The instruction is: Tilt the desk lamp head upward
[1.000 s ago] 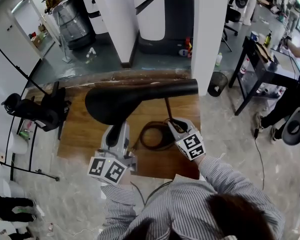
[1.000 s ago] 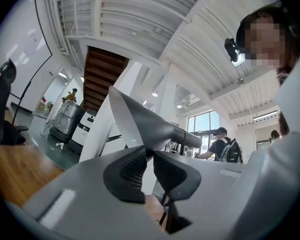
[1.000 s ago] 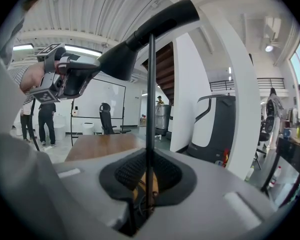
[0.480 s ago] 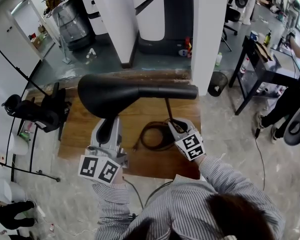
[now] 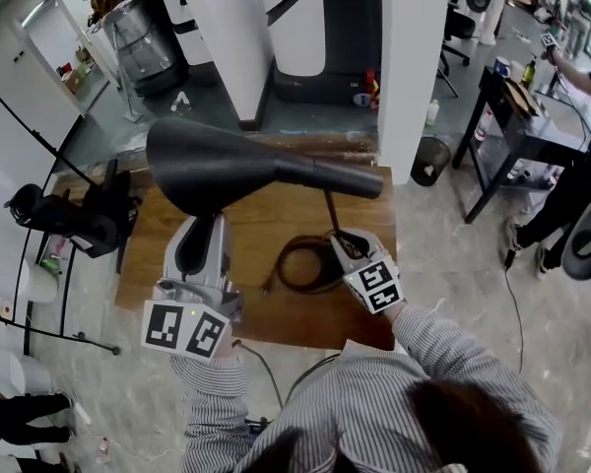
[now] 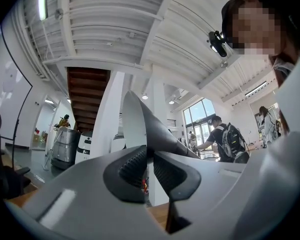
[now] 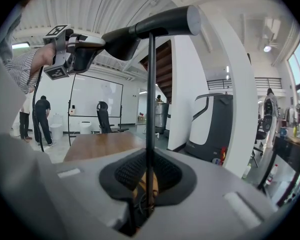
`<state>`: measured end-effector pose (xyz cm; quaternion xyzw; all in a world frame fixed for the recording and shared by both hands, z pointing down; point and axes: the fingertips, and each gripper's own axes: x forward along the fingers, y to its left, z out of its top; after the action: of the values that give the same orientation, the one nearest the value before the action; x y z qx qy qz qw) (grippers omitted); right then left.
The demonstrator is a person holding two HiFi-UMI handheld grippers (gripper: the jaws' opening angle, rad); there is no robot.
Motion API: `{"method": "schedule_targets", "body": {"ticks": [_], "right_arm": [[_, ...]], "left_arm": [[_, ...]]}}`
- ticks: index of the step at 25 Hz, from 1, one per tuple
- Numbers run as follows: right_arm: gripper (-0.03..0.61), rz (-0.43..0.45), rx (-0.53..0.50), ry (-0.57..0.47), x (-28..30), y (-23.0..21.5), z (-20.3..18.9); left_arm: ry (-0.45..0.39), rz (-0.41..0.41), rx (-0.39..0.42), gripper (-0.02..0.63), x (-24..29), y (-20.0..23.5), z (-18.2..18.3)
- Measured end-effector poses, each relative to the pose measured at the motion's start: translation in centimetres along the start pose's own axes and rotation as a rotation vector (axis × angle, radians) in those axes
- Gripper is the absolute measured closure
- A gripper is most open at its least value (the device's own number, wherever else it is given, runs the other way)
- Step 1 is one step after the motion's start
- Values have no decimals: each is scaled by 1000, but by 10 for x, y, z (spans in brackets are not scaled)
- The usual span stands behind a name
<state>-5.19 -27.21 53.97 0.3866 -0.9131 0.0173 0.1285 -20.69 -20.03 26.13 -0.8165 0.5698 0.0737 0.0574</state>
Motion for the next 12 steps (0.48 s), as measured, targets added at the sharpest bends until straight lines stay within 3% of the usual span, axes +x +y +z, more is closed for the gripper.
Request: {"method": "schedule_targets", "body": {"ticks": [12], "right_arm": [[540,-25,16,-3,1,0,-1]], "left_arm": [[-2,-1,60,574,7,-2,19]]}}
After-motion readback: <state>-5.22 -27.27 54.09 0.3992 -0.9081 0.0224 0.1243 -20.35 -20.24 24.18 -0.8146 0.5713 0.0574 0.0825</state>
